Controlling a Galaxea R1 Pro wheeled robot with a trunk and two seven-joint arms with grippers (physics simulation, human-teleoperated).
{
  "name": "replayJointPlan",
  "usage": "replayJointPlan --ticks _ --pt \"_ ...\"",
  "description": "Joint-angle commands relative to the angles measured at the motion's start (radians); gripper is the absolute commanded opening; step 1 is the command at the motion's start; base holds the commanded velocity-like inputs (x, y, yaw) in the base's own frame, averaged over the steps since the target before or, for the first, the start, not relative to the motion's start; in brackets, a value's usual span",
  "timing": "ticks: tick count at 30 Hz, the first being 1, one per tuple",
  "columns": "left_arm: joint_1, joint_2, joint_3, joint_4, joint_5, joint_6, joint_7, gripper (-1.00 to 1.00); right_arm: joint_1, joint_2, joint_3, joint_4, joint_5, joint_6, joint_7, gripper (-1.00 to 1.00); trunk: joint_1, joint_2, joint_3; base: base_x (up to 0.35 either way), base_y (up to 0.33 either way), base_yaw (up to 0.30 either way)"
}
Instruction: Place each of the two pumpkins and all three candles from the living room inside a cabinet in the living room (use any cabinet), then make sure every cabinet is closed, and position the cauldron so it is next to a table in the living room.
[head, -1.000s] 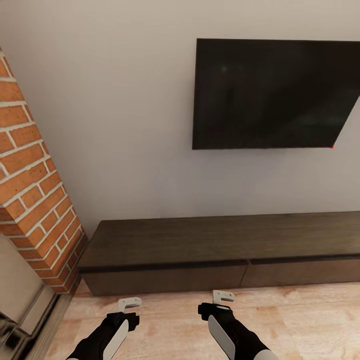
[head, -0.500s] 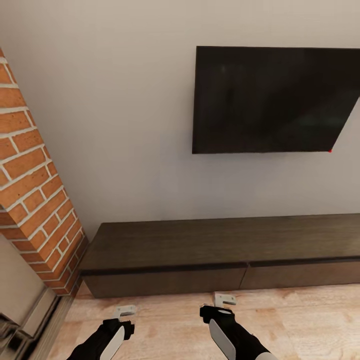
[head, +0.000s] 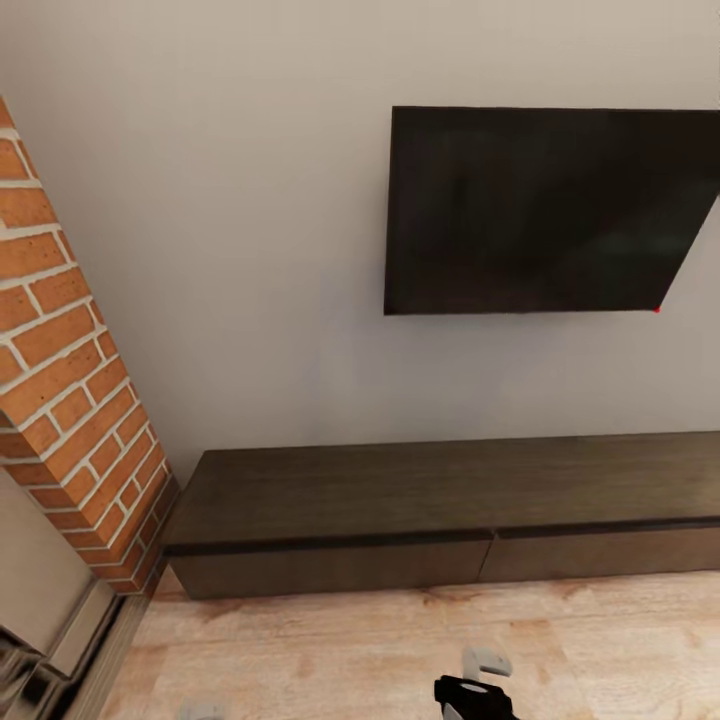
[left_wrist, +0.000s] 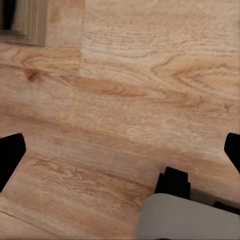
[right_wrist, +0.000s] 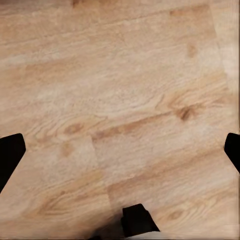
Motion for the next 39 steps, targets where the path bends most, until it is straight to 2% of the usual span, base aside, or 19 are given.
replayJointPlan --ticks 1,7,14,17,21,24,26,32,37,39 --pt "0.002 0.001 -0.009 0.002 0.006 0.003 0.005 1.0 0.0 0.0 0.009 0.005 -0.005 0.005 -0.007 1.0 -0.004 0.007 0.002 0.0 0.0 0.0" --pt "0.048 0.006 -0.009 0.012 0.001 -0.007 -0.009 1.0 0.034 0.004 0.006 0.024 -0.007 -0.01 -0.007 1.0 -0.027 0.049 0.021 0.0 0.0 0.0" --pt "0.12 0.05 -0.01 0.015 0.0 -0.034 -0.1 1.0 0.103 0.003 0.003 0.034 -0.009 -0.091 -0.008 1.0 -0.054 0.098 0.043 0.0 0.0 0.0" --pt "0.148 0.078 -0.01 0.016 0.004 -0.071 -0.115 1.0 0.149 0.0 0.0 0.07 -0.009 -0.172 -0.008 1.0 -0.065 0.119 0.052 0.0 0.0 0.0" --pt "0.166 0.096 -0.01 0.041 0.008 -0.086 -0.119 1.0 0.183 -0.002 -0.001 0.145 -0.01 -0.274 -0.004 1.0 -0.081 0.147 0.065 0.0 0.0 0.0" --pt "0.185 0.104 -0.01 0.05 0.009 -0.095 -0.121 1.0 0.193 -0.002 -0.001 0.193 -0.011 -0.304 0.019 1.0 -0.092 0.168 0.074 0.0 0.0 0.0" --pt "0.203 0.11 -0.01 0.053 0.01 -0.101 -0.121 1.0 0.209 -0.002 -0.002 0.207 -0.025 -0.313 0.035 1.0 -0.1 0.182 0.081 0.0 0.0 0.0" --pt "0.227 0.124 -0.01 0.055 0.01 -0.103 -0.122 1.0 0.246 -0.003 -0.002 0.219 -0.122 -0.326 0.081 1.0 -0.123 0.224 0.099 0.0 0.0 0.0" --pt "0.247 0.135 -0.01 0.055 0.008 -0.101 -0.124 1.0 0.298 -0.003 -0.002 0.223 -0.145 -0.329 0.193 1.0 -0.142 0.259 0.115 0.0 0.0 0.0" --pt "0.25 0.137 -0.01 0.055 0.008 -0.097 -0.146 1.0 0.309 -0.002 -0.002 0.223 -0.146 -0.329 0.228 1.0 -0.15 0.273 0.121 0.0 0.0 0.0"
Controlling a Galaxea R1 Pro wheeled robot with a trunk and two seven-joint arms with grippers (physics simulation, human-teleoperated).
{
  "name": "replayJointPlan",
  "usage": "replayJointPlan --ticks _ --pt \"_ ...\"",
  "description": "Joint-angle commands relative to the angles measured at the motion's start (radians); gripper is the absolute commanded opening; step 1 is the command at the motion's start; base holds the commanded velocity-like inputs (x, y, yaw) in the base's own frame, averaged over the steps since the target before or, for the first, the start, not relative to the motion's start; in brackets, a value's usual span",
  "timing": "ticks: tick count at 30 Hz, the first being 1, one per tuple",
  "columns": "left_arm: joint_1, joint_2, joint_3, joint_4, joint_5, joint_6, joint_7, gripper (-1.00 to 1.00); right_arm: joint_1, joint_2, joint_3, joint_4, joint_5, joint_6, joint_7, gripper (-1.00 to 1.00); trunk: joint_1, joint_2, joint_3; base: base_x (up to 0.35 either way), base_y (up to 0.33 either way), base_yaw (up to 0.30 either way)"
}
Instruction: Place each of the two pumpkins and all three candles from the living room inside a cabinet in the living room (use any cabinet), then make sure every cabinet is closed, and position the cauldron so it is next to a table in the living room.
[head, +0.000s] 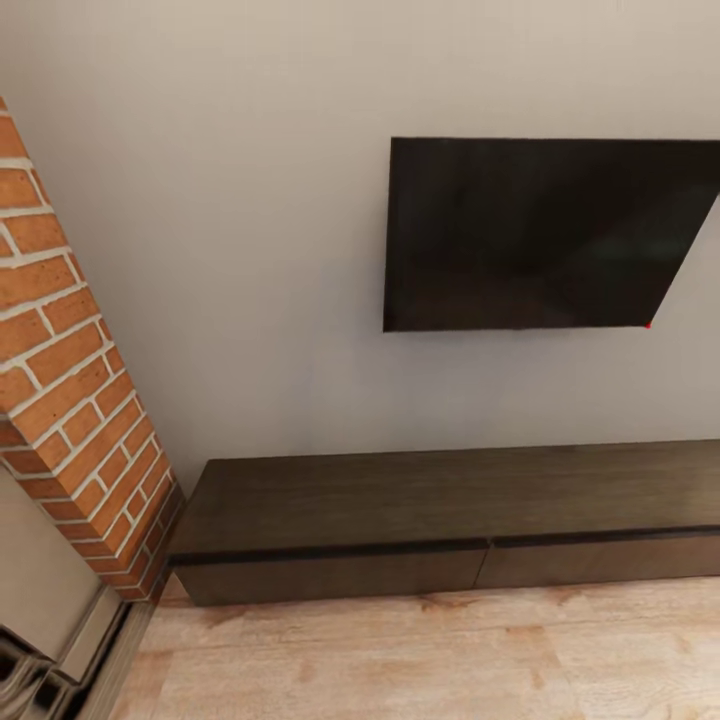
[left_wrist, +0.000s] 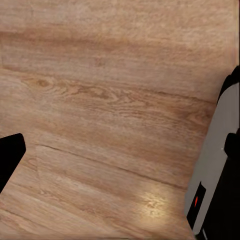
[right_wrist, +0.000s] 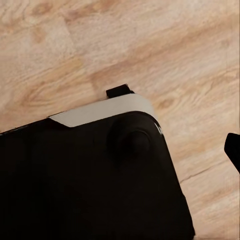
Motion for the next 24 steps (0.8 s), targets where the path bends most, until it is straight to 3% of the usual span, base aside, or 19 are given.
replayJointPlan --ticks 1,8,16,24 --pt "0.002 0.002 -0.008 0.0 0.01 0.001 -0.015 1.0 0.004 0.001 0.009 0.002 -0.008 -0.004 0.008 1.0 -0.004 0.007 0.002 0.0 0.0 0.0" --pt "0.022 0.018 -0.009 0.0 0.009 0.003 -0.069 1.0 0.011 0.004 0.009 0.001 -0.019 0.0 0.023 1.0 -0.031 0.056 0.024 0.0 0.0 0.0" --pt "0.025 0.001 -0.007 0.0 0.005 0.003 -0.076 1.0 0.012 0.001 0.009 0.003 -0.12 0.002 0.025 1.0 -0.061 0.112 0.049 0.0 0.0 0.0" --pt "0.024 -0.005 -0.006 -0.002 -0.002 -0.006 -0.074 1.0 0.012 0.006 0.009 0.0 -0.131 0.004 0.025 1.0 -0.088 0.161 0.071 0.0 0.0 0.0"
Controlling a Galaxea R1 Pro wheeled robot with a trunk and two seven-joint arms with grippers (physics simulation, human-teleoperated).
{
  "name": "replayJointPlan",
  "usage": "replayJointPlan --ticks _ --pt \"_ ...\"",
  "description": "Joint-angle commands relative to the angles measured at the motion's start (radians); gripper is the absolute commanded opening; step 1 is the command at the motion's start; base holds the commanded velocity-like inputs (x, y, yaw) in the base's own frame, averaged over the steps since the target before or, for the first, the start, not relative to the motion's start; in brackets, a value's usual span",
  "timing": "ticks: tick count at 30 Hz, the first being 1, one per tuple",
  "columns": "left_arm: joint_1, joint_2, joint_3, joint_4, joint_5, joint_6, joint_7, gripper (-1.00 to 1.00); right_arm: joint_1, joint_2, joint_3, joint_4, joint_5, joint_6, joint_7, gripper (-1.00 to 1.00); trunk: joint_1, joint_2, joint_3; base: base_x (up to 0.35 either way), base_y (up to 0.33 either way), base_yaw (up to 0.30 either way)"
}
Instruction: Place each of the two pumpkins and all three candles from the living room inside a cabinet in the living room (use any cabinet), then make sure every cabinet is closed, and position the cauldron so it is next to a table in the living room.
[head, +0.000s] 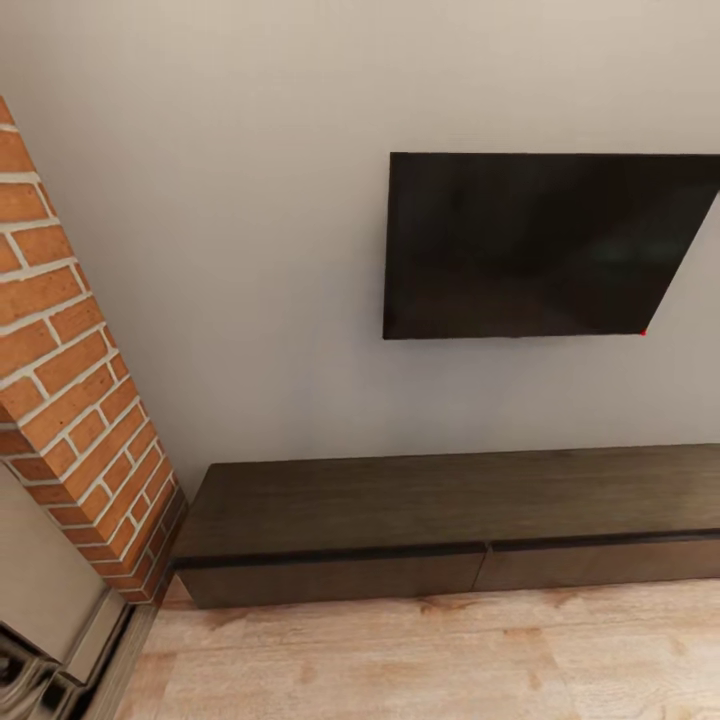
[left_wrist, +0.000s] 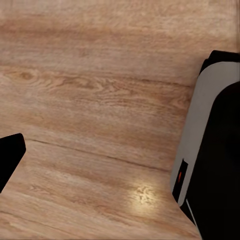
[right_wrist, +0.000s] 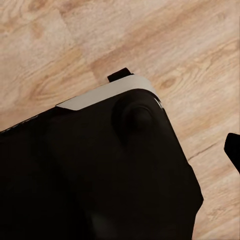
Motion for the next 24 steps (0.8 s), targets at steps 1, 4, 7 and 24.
replayJointPlan --ticks 1,4,7,24 --pt "0.0 -0.001 -0.008 0.0 0.01 -0.003 0.003 1.0 -0.001 0.001 0.008 0.002 -0.007 -0.004 -0.002 1.0 0.0 -0.001 -0.001 0.0 0.0 0.0" --pt "0.0 -0.004 -0.007 0.0 0.011 -0.007 0.003 1.0 -0.001 -0.001 0.009 0.001 -0.007 -0.005 -0.001 1.0 0.0 -0.001 -0.001 0.0 0.0 0.0" --pt "-0.001 -0.001 -0.008 0.0 0.012 -0.009 0.004 1.0 -0.001 -0.005 0.008 0.001 -0.007 -0.006 0.0 1.0 0.0 -0.001 -0.001 0.0 0.0 0.0" --pt "-0.001 -0.058 -0.004 0.0 0.018 -0.012 0.003 1.0 -0.001 -0.016 0.009 0.001 -0.004 -0.006 -0.001 1.0 0.0 -0.001 -0.001 0.0 0.0 0.0"
